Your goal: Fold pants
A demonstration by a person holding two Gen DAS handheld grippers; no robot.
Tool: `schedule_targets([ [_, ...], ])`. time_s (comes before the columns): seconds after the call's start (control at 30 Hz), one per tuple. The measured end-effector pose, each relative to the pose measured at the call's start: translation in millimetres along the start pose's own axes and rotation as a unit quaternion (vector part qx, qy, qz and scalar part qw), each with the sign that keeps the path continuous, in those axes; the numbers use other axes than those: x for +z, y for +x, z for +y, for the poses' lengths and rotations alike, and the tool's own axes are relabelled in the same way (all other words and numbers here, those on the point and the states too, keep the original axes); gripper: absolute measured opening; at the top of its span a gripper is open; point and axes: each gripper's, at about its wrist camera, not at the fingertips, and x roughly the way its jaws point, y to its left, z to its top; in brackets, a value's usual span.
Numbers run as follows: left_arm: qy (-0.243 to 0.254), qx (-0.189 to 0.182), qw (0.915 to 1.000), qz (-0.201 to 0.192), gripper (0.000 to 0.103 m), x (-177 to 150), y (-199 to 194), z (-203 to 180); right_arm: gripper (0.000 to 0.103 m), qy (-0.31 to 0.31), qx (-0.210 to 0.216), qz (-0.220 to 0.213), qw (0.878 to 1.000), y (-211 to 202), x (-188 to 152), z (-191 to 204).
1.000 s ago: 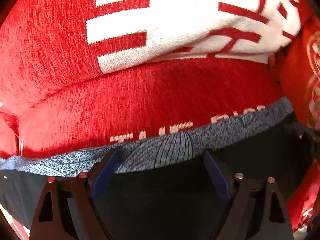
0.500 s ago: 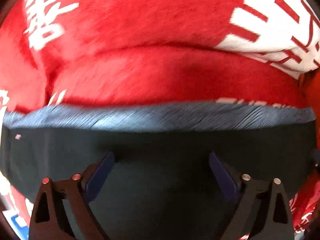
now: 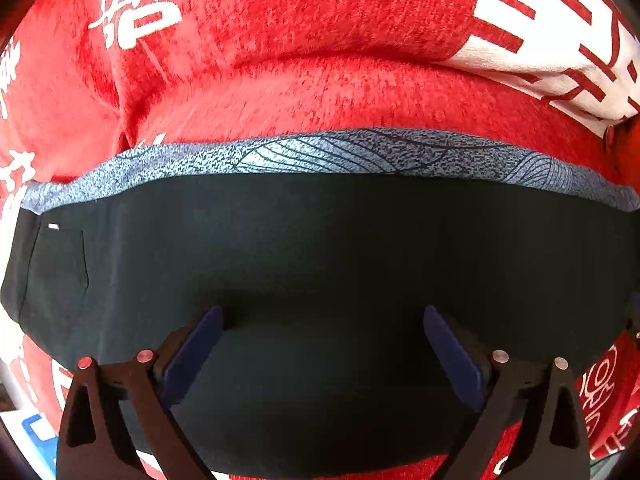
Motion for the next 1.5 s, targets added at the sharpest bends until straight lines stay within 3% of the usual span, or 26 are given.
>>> schedule_targets([
  [0.13, 0.002, -0.001, 1.0000, -0.004, 0.102, -5, 0, 5, 0.085, -0.003, -0.007, 0.008, 1.000, 6, 6, 4],
  [0.23, 0.001, -0.003, 1.0000, 0.004, 0.101, 12, 4, 0, 0.089, -0.002, -0.007, 0.023, 1.000, 19, 16, 13],
  [0.3, 0.003, 0.000, 0.9999, 0.014, 0.101, 14, -1, 5, 0.101, -0.009, 0.010, 0.045, 0.999, 22, 18, 16],
  [0.43, -0.005, -0.003, 0.9999, -0.009, 0.101, 28, -30, 29, 0.102, -0.024, 0.003, 0.056, 0.998, 16, 16, 26],
  [0.53, -0.011, 0.012, 0.9994, -0.030, 0.101, 50, -36, 62, 0.100, -0.003, 0.041, 0.040, 0.998, 5, 22, 41],
  [0.57, -0.015, 0.022, 0.9992, -0.031, 0.101, 59, -34, 75, 0.098, 0.002, 0.049, 0.035, 0.998, 3, 26, 49],
  [0.63, -0.024, 0.032, 0.9988, -0.027, 0.101, 74, -25, 93, 0.082, 0.011, 0.086, 0.026, 0.996, 3, 41, 72],
  [0.7, -0.032, 0.034, 0.9988, -0.019, 0.101, 89, -10, 110, 0.048, 0.004, 0.115, 0.025, 0.993, 10, 60, 99],
  [0.77, -0.026, 0.044, 0.9986, -0.014, 0.101, 100, 8, 121, 0.033, -0.013, 0.110, 0.026, 0.994, 24, 78, 129],
  [0.83, -0.017, 0.055, 0.9983, -0.008, 0.101, 105, 29, 129, 0.032, -0.026, 0.101, 0.027, 0.994, 46, 93, 156],
  [0.9, -0.031, 0.035, 0.9989, -0.010, 0.101, 108, 38, 138, 0.032, -0.030, 0.084, 0.039, 0.995, 69, 98, 171],
  [1.0, -0.065, 0.008, 0.9979, -0.007, 0.101, 111, 45, 158, 0.024, -0.031, 0.065, 0.035, 0.997, 83, 94, 169],
  [1.1, -0.081, 0.012, 0.9967, 0.004, 0.101, 113, 43, 177, 0.022, -0.024, 0.056, 0.035, 0.998, 79, 92, 161],
  [1.13, -0.082, 0.013, 0.9965, 0.008, 0.101, 111, 39, 182, 0.024, -0.013, 0.049, 0.040, 0.998, 76, 93, 158],
  [1.2, -0.071, 0.010, 0.9974, 0.004, 0.101, 102, 23, 192, 0.040, 0.007, 0.040, 0.045, 0.998, 65, 92, 157],
  [1.3, -0.053, 0.011, 0.9985, -0.002, 0.101, 80, 1, 206, 0.057, 0.035, 0.127, 0.046, 0.990, 42, 78, 166],
  [1.37, -0.054, 0.010, 0.9985, 0.001, 0.101, 63, -9, 218, 0.057, 0.052, 0.187, 0.056, 0.979, 31, 56, 179],
  [1.5, -0.059, 0.034, 0.9976, 0.010, 0.101, 27, -16, 244, 0.057, 0.090, 0.297, 0.101, 0.945, 32, -1, 219],
])
